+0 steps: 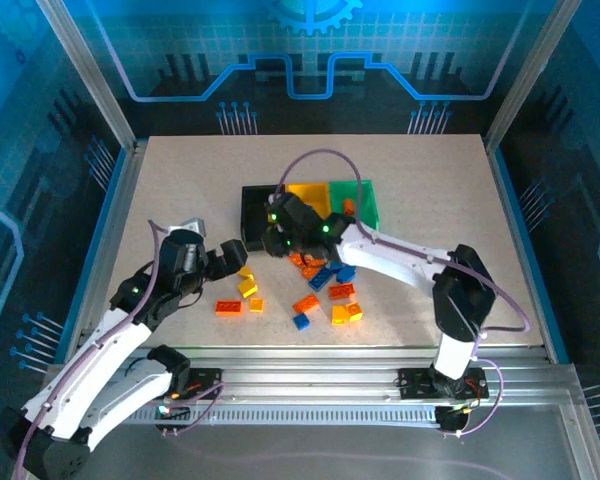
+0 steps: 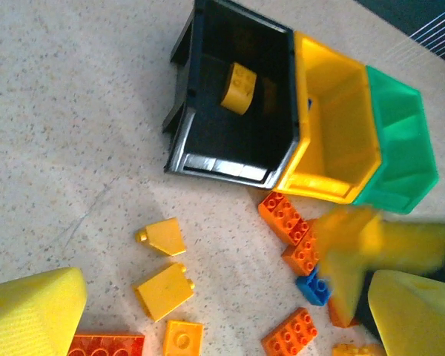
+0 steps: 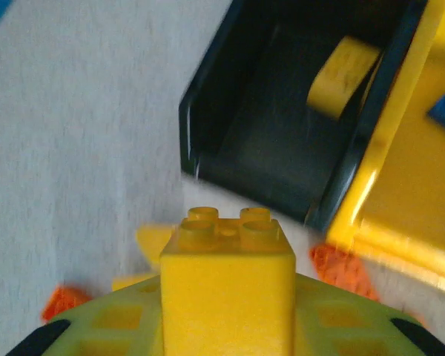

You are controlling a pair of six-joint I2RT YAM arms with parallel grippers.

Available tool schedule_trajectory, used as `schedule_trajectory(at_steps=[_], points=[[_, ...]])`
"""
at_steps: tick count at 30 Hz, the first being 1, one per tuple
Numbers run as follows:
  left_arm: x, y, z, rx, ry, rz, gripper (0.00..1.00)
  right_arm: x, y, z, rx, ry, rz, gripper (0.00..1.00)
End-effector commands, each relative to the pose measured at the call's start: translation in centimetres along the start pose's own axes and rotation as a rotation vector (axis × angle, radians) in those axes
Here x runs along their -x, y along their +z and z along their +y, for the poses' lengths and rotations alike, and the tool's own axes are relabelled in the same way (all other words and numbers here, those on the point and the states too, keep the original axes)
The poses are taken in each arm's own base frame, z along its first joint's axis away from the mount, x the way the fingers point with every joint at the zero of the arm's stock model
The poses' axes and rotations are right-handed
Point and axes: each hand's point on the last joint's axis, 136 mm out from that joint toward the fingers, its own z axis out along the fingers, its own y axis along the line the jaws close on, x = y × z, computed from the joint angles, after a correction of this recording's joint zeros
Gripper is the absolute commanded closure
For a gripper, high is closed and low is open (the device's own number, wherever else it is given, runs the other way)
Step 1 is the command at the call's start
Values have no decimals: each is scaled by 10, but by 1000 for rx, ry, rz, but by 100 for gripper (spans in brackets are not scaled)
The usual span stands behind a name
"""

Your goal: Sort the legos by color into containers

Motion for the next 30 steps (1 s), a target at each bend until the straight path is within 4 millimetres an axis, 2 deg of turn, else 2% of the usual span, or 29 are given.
schedule_trajectory(at_steps=[1,6,10,15,16,19,23,30], points=[[-11,1,3,-21,-40,30,1,0,38,-17,-65,-9,69,65],[-21,7,8,-11,-35,57,1,21,77,-24,-89,25,76,63],[-27,13,14,10,-23,81,1,32,95,-32,-102,77,80,60],[-35,26,16,26,7,120,10,44,103,-27,-63,101,71,38],[-36,29,17,33,10,128,10,47,102,-24,-53,100,66,36],[-41,42,20,59,27,158,12,59,91,-19,-33,104,38,34],[-45,68,24,110,54,184,16,65,62,-13,-11,88,-18,34],[-55,119,32,198,91,230,22,48,13,-16,33,113,-87,34]])
